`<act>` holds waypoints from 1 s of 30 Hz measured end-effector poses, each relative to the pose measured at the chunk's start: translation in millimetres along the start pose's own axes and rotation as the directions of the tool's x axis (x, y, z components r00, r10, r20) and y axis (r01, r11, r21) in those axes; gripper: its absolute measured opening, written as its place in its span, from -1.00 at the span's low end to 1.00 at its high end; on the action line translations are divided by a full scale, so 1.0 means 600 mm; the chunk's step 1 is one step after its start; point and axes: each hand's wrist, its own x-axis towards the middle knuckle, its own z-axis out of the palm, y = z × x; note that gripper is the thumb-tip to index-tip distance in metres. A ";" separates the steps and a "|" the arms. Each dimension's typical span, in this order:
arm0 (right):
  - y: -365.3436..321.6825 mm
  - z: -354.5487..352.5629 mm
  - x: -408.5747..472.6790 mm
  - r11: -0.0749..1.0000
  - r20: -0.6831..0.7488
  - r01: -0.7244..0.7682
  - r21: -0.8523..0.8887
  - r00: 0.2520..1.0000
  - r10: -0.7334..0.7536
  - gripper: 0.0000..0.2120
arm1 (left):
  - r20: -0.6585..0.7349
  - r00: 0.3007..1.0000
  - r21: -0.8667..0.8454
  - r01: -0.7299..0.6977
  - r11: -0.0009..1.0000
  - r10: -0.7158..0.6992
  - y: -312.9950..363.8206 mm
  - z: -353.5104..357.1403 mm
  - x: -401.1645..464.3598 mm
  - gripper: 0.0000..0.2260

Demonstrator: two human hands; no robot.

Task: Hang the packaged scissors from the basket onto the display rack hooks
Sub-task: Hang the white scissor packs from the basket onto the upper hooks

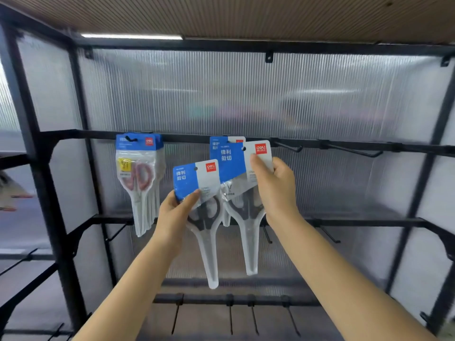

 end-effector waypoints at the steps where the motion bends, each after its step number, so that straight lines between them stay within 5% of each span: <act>1: -0.001 0.001 0.002 1.000 -0.006 0.002 -0.004 1.000 -0.002 -0.85 | 0.005 1.000 0.009 -0.007 1.000 0.007 0.001 0.000 0.001 -0.84; 19: 0.059 0.005 0.050 0.985 0.044 0.053 -0.165 0.998 -0.047 -0.86 | -0.007 1.000 0.003 0.014 1.000 -0.013 -0.011 -0.004 0.020 -0.88; 30: 0.101 0.035 0.146 0.853 0.049 0.161 -0.496 0.986 -0.158 -0.85 | 0.023 1.000 0.005 0.009 1.000 -0.009 -0.020 -0.028 0.048 -0.87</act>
